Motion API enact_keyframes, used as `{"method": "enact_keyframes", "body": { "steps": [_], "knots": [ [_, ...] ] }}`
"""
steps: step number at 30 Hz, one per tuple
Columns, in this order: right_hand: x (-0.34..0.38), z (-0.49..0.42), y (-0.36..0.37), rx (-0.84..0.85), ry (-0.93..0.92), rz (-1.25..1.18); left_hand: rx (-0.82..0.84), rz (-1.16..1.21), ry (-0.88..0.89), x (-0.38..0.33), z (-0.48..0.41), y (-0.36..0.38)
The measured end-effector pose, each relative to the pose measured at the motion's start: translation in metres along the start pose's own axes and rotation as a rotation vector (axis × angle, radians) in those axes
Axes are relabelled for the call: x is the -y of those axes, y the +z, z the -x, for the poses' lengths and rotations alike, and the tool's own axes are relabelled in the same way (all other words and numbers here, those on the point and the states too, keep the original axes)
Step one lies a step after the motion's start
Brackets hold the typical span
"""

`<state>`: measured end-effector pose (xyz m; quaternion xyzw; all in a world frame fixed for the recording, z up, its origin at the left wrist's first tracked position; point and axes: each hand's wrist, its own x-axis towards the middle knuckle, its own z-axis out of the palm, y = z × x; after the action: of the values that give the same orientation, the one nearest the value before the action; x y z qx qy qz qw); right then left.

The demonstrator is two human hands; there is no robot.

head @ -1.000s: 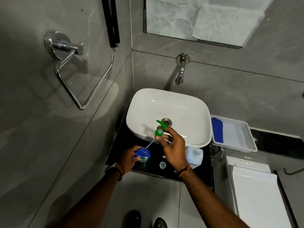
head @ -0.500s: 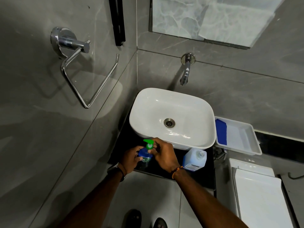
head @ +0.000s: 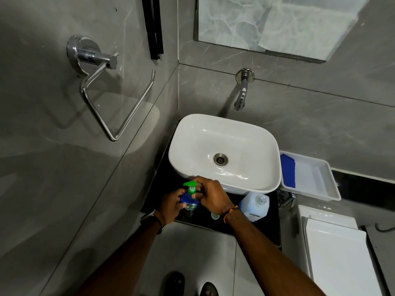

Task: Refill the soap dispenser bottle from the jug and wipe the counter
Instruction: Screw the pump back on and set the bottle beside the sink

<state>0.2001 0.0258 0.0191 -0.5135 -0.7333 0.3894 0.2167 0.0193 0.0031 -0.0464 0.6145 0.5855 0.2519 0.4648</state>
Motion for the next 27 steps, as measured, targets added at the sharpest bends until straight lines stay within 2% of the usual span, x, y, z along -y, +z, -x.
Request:
{"method": "enact_keyframes", "body": {
  "steps": [4,12,16,27],
  "knots": [
    [-0.006,0.001,0.001,0.085,-0.059,0.134,0.016,0.014,-0.001,0.001,-0.001,0.001],
    [-0.017,0.006,0.013,-0.065,0.029,0.080,-0.012,0.021,0.018,0.001,-0.002,0.002],
    [-0.017,0.008,0.017,-0.089,0.009,0.104,-0.010,0.022,0.025,0.001,-0.001,0.002],
    [-0.013,0.001,0.009,0.036,-0.126,0.176,-0.041,0.020,-0.007,-0.001,0.000,0.003]
  ]
}}
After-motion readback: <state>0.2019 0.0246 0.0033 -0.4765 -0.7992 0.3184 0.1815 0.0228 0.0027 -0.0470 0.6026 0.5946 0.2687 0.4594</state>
